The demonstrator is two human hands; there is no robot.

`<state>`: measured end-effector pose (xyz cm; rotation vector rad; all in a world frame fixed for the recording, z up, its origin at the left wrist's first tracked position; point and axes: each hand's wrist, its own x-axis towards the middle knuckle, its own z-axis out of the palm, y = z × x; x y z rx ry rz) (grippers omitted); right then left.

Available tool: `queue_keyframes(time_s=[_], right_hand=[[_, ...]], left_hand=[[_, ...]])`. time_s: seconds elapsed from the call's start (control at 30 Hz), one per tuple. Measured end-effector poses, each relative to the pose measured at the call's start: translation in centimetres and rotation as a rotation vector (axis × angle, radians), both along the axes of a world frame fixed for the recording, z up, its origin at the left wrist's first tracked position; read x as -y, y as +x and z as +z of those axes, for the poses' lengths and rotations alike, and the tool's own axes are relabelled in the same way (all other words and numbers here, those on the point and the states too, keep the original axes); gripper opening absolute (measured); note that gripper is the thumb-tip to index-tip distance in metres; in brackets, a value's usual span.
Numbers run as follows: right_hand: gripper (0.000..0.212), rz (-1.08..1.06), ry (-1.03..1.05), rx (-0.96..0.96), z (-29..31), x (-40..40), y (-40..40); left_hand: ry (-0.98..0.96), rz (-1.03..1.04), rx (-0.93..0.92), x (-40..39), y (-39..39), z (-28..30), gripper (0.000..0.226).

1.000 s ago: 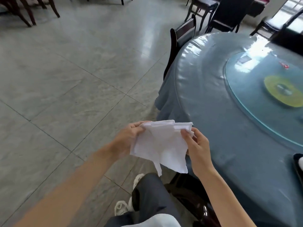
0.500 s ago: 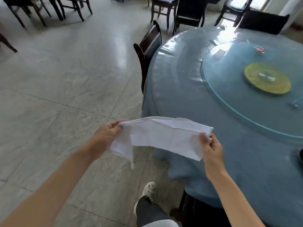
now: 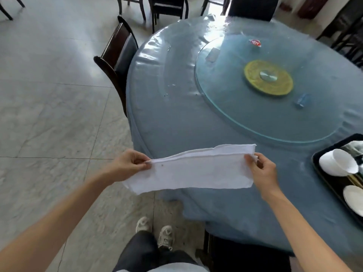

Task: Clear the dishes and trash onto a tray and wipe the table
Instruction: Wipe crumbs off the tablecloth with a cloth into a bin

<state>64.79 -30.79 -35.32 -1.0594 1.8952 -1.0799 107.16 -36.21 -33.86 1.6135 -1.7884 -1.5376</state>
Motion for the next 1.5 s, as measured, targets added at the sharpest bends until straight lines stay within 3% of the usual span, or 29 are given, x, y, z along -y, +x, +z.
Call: queue_keyframes(time_s=[0.2, 0.4, 0.67, 0.77, 0.83, 0.97, 1.1, 1.3, 1.5], right_hand=[[0.013, -0.061, 0.163, -0.131, -1.8, -1.4, -4.5], [0.017, -0.090, 0.327, -0.276, -3.9, -1.0, -8.1], [0.016, 0.065, 0.389, -0.325, -8.8, 6.2, -12.1], [0.028, 0.017, 0.377, -0.347, -10.5, 8.9, -12.4], [0.037, 0.021, 0.389, -0.482, -11.2, 8.9, -11.8], [0.049, 0.449, 0.100, -0.846, -12.7, 5.0, -8.3], [0.058, 0.822, 0.020, -0.885, -15.0, 1.4, -6.9], [0.075, 0.919, 0.048, -0.975, -16.6, 1.3, -7.9], [0.083, 0.960, -0.019, -1.029, -17.3, 2.5, -8.2]], left_hand=[[0.113, -0.298, -0.092, 3.1, -3.5, -3.6, 0.011], [0.057, -0.339, -0.004, 6.6, -8.4, -6.6, 0.010], [-0.116, -0.129, 0.230, 11.1, -12.3, -10.2, 0.016], [-0.206, 0.051, 0.383, 10.2, -13.5, -11.2, 0.027], [-0.329, 0.099, 0.467, 7.8, -14.8, -11.4, 0.034], [-0.457, 0.097, 0.363, 0.5, -18.9, -12.3, 0.040], [-0.444, -0.088, 0.450, -4.3, -23.2, -15.4, 0.070], [-0.477, -0.175, 0.743, -5.6, -24.7, -18.8, 0.087], [-0.515, -0.141, 0.776, -5.3, -24.8, -19.8, 0.094]])
